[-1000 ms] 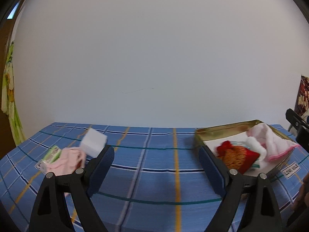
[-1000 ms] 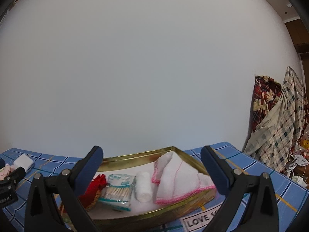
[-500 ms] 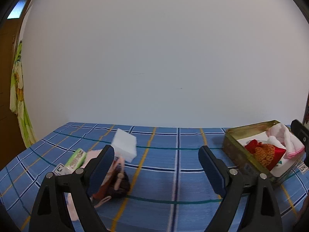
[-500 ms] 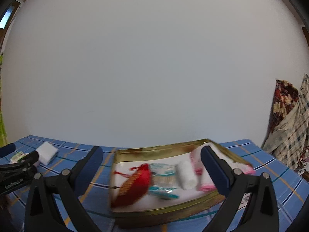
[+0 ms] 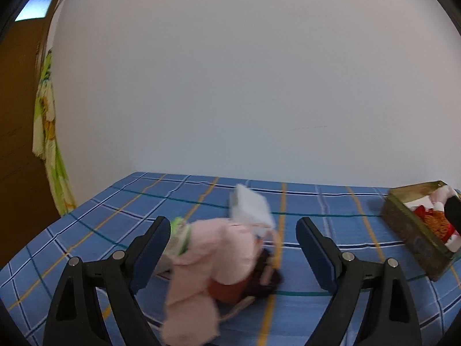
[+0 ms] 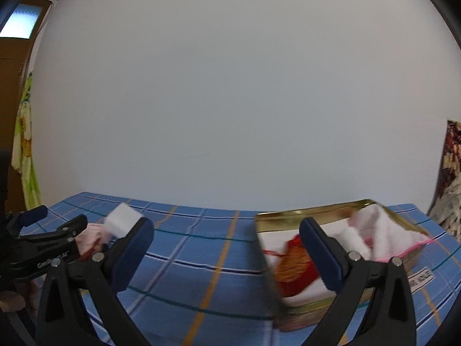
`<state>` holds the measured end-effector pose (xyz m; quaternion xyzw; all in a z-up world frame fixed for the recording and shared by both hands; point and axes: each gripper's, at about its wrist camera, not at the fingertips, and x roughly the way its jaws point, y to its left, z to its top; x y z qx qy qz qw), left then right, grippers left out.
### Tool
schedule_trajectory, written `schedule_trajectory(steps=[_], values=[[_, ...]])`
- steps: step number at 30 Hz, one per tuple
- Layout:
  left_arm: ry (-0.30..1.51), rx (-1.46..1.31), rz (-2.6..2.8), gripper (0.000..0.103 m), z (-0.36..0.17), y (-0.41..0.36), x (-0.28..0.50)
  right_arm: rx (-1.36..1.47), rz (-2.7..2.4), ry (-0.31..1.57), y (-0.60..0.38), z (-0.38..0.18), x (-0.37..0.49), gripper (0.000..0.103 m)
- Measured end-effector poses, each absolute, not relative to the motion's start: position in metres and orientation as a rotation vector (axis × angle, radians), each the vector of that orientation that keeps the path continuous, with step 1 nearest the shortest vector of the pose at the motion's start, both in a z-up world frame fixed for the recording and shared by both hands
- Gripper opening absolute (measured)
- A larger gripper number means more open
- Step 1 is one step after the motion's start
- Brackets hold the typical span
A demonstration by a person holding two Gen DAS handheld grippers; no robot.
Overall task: Organize soft objects
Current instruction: 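Withdraw both tools from the tin toward the remaining items, then grasp the pink cloth bundle with the right tool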
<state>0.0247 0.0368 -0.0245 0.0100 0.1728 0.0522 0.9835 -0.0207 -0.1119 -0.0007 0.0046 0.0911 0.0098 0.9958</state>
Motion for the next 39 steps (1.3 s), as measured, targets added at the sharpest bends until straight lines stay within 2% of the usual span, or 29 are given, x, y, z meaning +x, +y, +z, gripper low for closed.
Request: schedule_trajectory(steps=[12,18,20,22,25,29,35,36,37,39], values=[[0.376,-0.005,0.319,0.091,-0.027,0.118,0.043,-0.053,0.212,0.262,-0.033,-0.011,-0.010,0.103],[0.402,-0.105,0.388,0.091,-0.032,0.166,0.051,-0.089,0.326,0.337,0.013,-0.016,0.006,0.100],[0.407,-0.126,0.400,0.091,-0.034,0.174,0.052,-0.093,0.365,0.378,0.027,-0.017,0.012,0.095],[0.416,-0.147,0.408,0.091,-0.036,0.185,0.057,-0.102,0.399,0.422,0.043,-0.021,0.021,0.084],[0.434,-0.168,0.421,0.091,-0.038,0.193,0.060,-0.123,0.454,0.511,0.068,-0.030,0.037,0.073],[0.446,-0.178,0.442,0.091,-0.040,0.199,0.062,-0.174,0.515,0.636,0.101,-0.045,0.056,0.070],[0.455,-0.199,0.457,0.091,-0.041,0.205,0.061,-0.235,0.493,0.808,0.129,-0.068,0.082,0.058],[0.455,-0.199,0.454,0.091,-0.041,0.205,0.061,-0.243,0.488,0.806,0.130,-0.069,0.082,0.049],[0.456,-0.197,0.451,0.091,-0.041,0.205,0.062,-0.245,0.492,0.814,0.131,-0.071,0.083,0.030],[0.453,-0.192,0.447,0.091,-0.041,0.204,0.061,-0.220,0.492,0.822,0.125,-0.071,0.086,0.014]])
